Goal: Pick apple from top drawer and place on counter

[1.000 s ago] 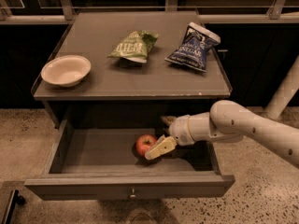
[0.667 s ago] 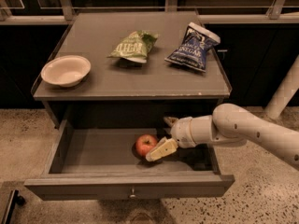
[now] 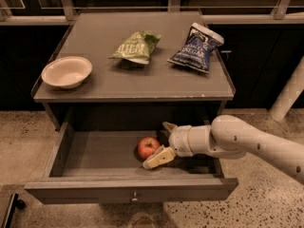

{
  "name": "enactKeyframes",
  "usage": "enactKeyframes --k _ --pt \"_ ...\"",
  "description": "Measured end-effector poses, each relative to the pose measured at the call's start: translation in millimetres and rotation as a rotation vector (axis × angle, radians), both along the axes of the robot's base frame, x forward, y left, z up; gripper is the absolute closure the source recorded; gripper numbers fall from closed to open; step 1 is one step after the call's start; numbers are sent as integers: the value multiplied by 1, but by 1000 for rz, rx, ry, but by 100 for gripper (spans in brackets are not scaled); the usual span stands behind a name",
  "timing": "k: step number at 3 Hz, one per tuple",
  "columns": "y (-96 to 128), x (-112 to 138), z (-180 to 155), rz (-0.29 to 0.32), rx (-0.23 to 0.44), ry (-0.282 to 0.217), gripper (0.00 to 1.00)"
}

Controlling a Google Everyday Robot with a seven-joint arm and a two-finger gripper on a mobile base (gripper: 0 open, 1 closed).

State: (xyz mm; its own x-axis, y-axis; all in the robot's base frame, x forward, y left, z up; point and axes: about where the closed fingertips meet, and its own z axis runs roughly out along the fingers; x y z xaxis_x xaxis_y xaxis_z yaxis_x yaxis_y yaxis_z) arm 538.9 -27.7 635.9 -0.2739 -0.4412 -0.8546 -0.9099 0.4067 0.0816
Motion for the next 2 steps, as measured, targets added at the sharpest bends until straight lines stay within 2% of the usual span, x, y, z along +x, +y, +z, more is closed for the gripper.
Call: enactKeyframes --k 2 --pt "12 0 -1 -12 30 -59 0"
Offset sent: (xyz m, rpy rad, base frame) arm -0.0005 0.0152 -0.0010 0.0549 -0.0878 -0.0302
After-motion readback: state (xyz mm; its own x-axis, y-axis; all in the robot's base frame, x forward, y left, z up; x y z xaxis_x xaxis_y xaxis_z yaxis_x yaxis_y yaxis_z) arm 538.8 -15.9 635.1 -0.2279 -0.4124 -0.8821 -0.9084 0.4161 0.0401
